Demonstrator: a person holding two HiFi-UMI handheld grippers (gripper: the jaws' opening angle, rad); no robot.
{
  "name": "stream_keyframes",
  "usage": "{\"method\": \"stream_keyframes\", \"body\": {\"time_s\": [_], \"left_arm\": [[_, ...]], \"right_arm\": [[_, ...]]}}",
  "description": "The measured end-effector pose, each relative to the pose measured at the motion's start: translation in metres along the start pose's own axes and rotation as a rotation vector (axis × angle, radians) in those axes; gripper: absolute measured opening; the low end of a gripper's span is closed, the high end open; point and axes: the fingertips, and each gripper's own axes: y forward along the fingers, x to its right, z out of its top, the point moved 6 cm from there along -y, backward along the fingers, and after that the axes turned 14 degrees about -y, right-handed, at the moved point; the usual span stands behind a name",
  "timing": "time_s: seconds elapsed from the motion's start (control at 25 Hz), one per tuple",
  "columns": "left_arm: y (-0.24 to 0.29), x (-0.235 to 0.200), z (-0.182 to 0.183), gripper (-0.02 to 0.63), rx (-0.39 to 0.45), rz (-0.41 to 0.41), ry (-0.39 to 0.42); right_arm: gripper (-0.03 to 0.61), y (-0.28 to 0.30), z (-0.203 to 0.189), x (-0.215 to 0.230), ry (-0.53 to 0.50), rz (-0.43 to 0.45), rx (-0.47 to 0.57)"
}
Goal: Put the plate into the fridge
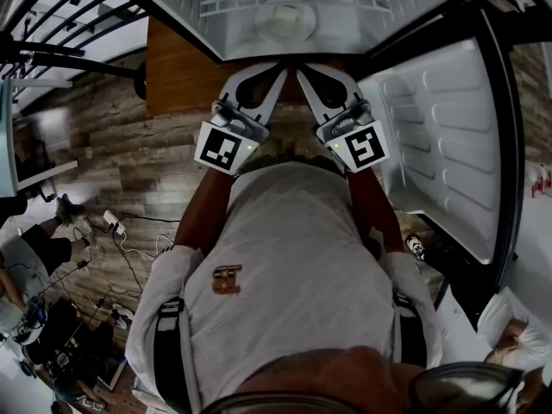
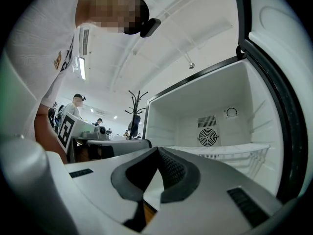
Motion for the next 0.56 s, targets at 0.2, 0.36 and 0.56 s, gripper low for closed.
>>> {"method": "stream_keyframes", "body": {"time_s": [0.2, 0.36, 0.56], "left_arm": [[-0.0017, 0.0026, -0.0002, 0.018, 0.005, -0.003, 0.004], [-0.0023, 0.004, 0.0, 0.018, 0.004, -0.004, 0.004], [-0.0026, 0.0062, 0.0004, 0.018, -0.001, -0.007, 0.003]], "right_arm": [[0.032, -0.0031, 0.0006, -0.0016, -0.005, -0.001, -0.003], [0.032, -0.0044, 0.0003, -0.0025, -0.005, -0.001, -0.009], [0.032, -0.005, 0.0013, -0.0034, -0.003, -0.004, -0.009]]}}
